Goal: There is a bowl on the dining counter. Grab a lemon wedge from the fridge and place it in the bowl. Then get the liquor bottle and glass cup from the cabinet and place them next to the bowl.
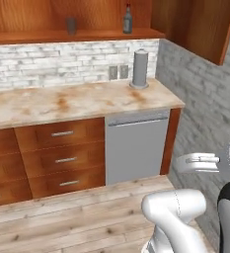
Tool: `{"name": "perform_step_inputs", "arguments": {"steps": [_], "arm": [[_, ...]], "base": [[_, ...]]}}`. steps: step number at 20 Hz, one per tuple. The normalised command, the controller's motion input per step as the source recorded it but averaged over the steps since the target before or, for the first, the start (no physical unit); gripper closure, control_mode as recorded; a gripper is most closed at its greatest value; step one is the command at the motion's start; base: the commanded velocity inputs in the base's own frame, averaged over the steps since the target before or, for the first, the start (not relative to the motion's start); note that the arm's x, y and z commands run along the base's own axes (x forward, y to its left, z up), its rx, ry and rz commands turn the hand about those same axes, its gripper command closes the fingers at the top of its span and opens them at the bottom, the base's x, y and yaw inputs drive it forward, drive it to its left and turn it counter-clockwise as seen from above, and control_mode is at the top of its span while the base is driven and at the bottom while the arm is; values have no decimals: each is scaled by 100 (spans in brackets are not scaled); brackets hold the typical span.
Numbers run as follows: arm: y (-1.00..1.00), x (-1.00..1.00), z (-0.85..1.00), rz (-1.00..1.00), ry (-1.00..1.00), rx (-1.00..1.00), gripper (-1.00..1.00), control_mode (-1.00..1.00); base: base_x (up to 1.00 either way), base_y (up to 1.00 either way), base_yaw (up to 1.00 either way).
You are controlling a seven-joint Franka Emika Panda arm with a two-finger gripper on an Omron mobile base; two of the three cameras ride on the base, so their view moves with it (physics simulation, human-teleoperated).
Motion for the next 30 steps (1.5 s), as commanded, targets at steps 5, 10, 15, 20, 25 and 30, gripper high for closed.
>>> {"name": "perform_step_inputs", "arguments": {"steps": [5,10,15,20,25,30], "arm": [[0,0,0,0,0,0,-100,100],[0,0,0,0,0,0,-100,100],[0,0,0,0,0,0,-100,100],[0,0,0,0,0,0,-100,100],[0,-5,0,0,-2,0,-100,-100],[-17,-13,72,-15,-15,-7,-100,-100]], "base": [[100,0,-11],[100,0,-10],[100,0,-8],[91,-1,-3],[7,-1,0],[0,0,0]]}}
